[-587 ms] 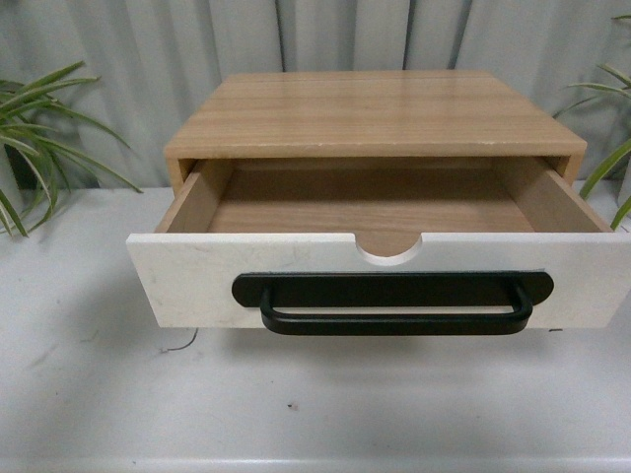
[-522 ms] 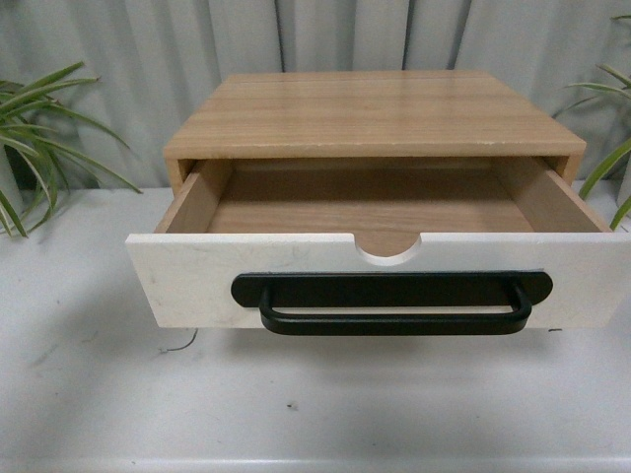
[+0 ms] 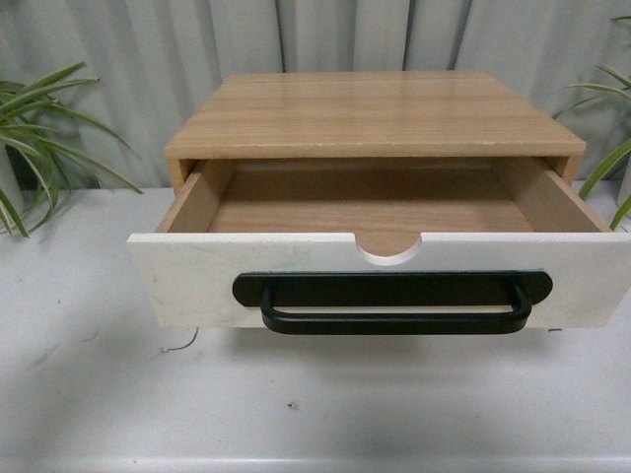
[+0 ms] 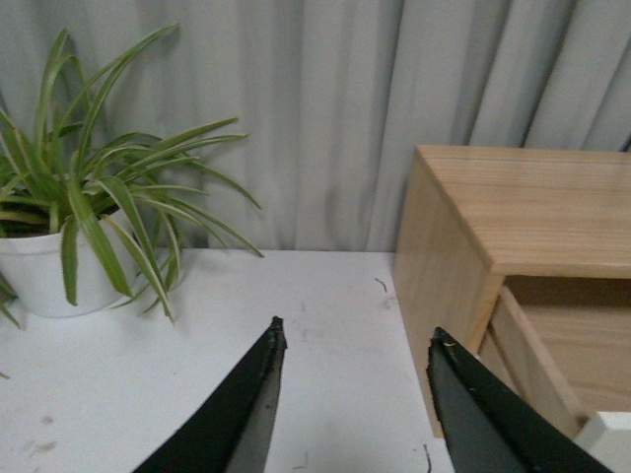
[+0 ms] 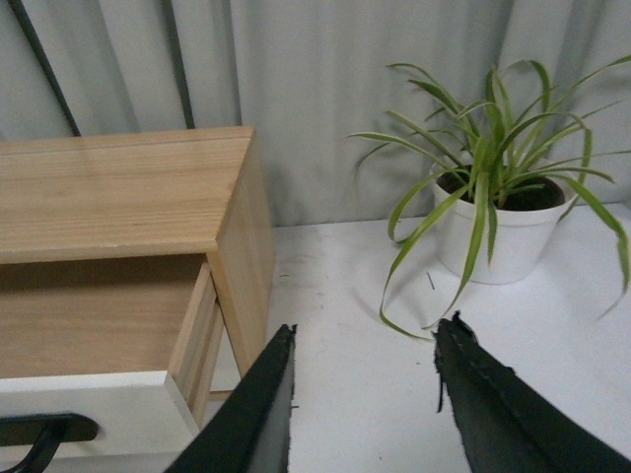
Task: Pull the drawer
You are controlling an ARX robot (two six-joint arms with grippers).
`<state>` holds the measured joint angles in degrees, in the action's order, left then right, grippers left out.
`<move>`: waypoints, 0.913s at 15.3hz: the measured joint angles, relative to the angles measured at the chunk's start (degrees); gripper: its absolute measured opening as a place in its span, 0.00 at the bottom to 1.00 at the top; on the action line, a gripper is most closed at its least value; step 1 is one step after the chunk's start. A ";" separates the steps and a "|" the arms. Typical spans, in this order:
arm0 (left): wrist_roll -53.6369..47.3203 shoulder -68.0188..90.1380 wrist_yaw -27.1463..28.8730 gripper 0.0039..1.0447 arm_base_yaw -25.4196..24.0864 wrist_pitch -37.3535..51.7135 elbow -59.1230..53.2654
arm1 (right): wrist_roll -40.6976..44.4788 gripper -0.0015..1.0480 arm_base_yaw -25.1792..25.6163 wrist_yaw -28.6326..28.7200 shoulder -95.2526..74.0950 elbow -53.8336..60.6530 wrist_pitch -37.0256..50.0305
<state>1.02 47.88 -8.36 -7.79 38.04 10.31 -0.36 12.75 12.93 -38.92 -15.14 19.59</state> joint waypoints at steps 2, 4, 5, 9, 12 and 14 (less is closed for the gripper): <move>0.00 -0.92 0.44 0.36 0.33 -0.44 -0.61 | -0.02 0.37 -0.63 -1.14 3.96 1.25 -1.36; 0.00 -1.79 0.85 0.30 0.70 -0.90 -1.36 | 0.00 0.32 -1.27 -1.79 6.23 2.03 -1.33; 0.00 -2.05 1.03 0.29 0.81 -1.05 -1.60 | 0.00 0.30 -1.46 -1.92 6.91 2.23 -1.33; 0.00 -3.89 1.86 0.18 1.51 -2.19 -2.95 | 0.02 0.20 -2.93 -2.89 9.46 3.13 -1.07; 0.00 -6.21 2.71 0.06 2.23 -3.32 -4.09 | 0.02 0.08 -4.26 -4.07 10.86 4.57 -1.16; -0.22 -11.85 7.37 0.01 8.17 -6.71 -6.12 | 0.26 0.02 -6.54 -6.80 14.01 8.20 -2.60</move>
<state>0.80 36.03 -0.99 0.38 31.33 4.19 -0.10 6.22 6.13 -24.91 -6.94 16.99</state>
